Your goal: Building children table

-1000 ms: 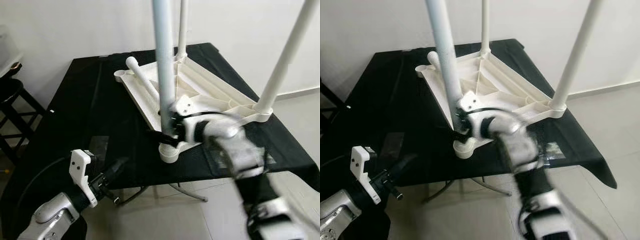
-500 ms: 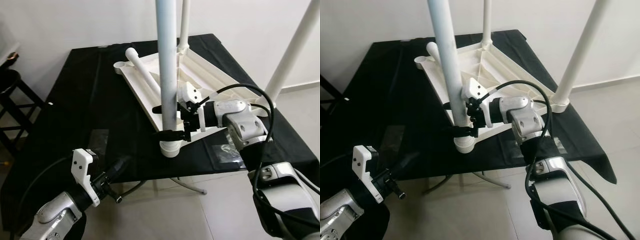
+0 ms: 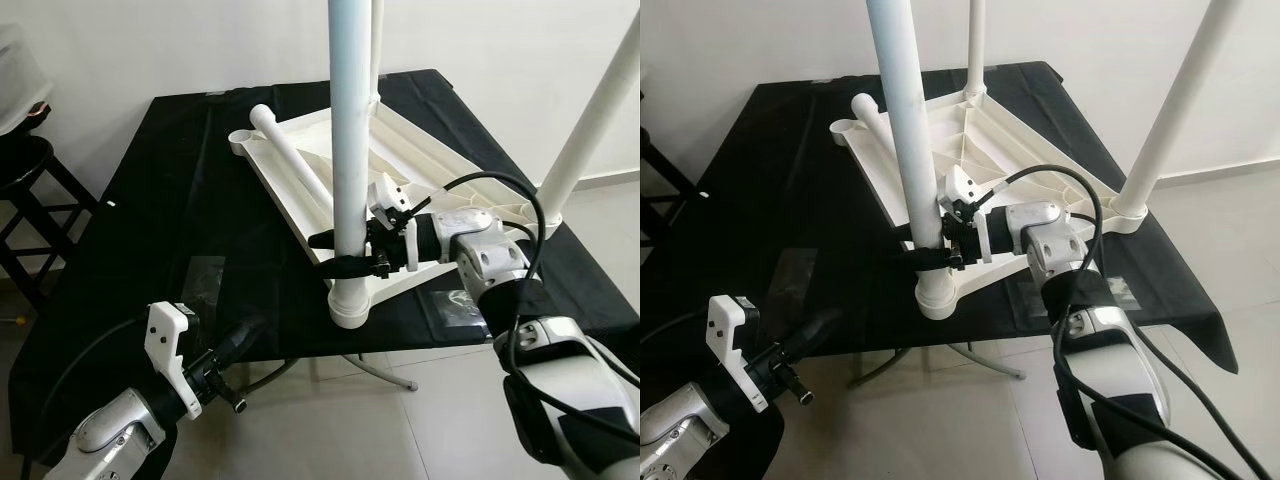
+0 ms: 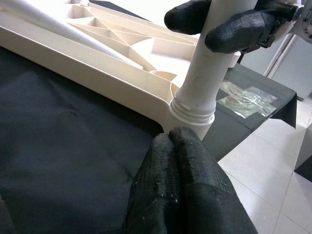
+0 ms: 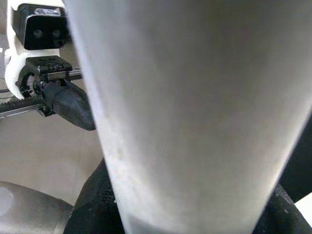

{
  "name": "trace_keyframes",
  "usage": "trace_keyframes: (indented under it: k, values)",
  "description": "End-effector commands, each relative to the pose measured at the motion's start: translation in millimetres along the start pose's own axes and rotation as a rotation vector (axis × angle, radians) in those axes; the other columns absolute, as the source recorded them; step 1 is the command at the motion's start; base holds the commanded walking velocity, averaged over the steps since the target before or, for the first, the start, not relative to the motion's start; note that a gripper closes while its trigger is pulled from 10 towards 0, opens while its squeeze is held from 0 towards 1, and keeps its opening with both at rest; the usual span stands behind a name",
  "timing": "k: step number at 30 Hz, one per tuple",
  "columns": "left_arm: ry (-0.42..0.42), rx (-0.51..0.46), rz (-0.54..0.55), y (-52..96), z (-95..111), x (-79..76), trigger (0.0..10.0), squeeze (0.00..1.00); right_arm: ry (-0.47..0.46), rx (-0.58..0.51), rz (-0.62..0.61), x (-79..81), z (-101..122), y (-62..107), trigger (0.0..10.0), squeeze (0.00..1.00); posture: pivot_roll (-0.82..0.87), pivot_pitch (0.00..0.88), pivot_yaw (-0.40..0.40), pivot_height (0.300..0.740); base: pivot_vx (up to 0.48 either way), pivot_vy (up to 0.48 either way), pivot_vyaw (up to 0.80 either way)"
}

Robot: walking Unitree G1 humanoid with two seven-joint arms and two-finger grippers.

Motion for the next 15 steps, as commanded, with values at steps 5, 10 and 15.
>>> trace_keyframes:
  k: [5, 10, 15]
  values:
    - [-0.009, 0.004, 0.004, 3.2, -1.6, 0.1, 10.0, 0.00, -0.177, -0.005, -0.625, -7.0, -35.2, -17.2, 0.0, 0.00, 0.04, 0.079, -0.004, 0.740, 0.000, 0.000, 0.00]
    - [-0.012, 0.007, 0.008, 3.6, -2.0, 4.6, 10.0, 0.00, -0.345, 0.036, -0.942, 47.5, -64.3, -47.5, 0.0, 0.00, 0.02, 0.075, 0.029, 0.740, 0.000, 0.000, 0.00]
    - [-0.007, 0.009, -0.003, 1.3, -2.7, 6.6, 10.0, 0.00, -0.323, 0.049, -0.854, 44.6, -58.6, -58.3, 0.0, 0.00, 0.02, 0.069, 0.019, 0.740, 0.000, 0.000, 0.00]
Point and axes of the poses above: a point about 5 cm out from each wrist's last joint towards the gripper, its own y axis pointing back from the gripper into the wrist, its own z axis along the axis of the wrist's last joint, x = y × z, the point moved 1 cm from there along -y, pointing out of the wrist towards the gripper, and after that the axes turned 5 degrees about -y, right-handed, at the moved point
